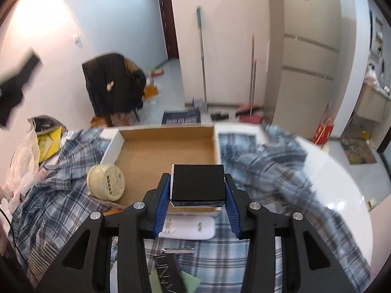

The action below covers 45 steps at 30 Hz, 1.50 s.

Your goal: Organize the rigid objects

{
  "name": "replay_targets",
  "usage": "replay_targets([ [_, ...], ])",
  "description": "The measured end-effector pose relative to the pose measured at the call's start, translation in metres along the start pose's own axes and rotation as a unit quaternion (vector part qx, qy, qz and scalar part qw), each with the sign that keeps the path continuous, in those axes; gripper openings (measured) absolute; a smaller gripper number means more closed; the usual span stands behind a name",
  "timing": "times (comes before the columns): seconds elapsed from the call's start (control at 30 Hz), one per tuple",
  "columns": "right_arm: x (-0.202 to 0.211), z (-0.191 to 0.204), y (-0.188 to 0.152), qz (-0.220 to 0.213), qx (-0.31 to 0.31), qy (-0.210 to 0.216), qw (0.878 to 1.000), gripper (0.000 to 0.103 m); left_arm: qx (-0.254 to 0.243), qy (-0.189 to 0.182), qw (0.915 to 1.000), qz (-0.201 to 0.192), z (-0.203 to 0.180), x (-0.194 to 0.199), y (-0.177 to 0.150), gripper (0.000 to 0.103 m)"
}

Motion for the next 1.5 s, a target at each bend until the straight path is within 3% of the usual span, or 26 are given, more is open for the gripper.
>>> replay_targets([
  [0.1,-0.027,0.003,-0.016,0.043,-0.012,0.019,0.999,0.041,0.008,-0.011,0.9999,-0.003,0.0,-0.006,-0.011,0.072],
  [0.2,-0.048,-0.003,-0.03,0.081,-0.036,0.035,0.995,0.041,-0.021,-0.029,0.9992,0.017,-0.006,-0.026,-0.032,0.072],
  [0.3,-0.062,-0.009,-0.035,0.095,-0.044,0.029,0.994,0.041,0.002,-0.027,0.9991,0.034,0.002,-0.045,-0.043,0.072],
  [0.4,-0.069,-0.014,-0.037,0.1,-0.044,0.025,0.994,0.041,0.017,-0.026,0.9972,0.067,0.011,-0.065,-0.061,0.072],
  [0.6,-0.083,-0.012,-0.039,0.106,-0.056,0.032,0.992,0.041,0.021,-0.004,0.9957,0.09,0.027,-0.081,-0.079,0.072],
  [1.3,-0.083,-0.009,-0.05,0.101,0.001,0.002,0.995,0.041,0.004,-0.004,0.9943,0.106,0.022,-0.089,-0.089,0.072],
  [1.5,-0.075,-0.004,-0.049,0.093,0.018,0.003,0.996,0.047,-0.002,-0.006,0.9937,0.112,0.021,-0.091,-0.091,0.072],
])
Point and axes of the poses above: each gripper's, at about its wrist camera, not at the fingertips, and x roughly against the way its jaws point, z to its left, y to its top, the point moved 4 cm from there along -x, roughly the way its jaws point, and after that the axes turned 13 degrees about -z, right-handed, at the moved point
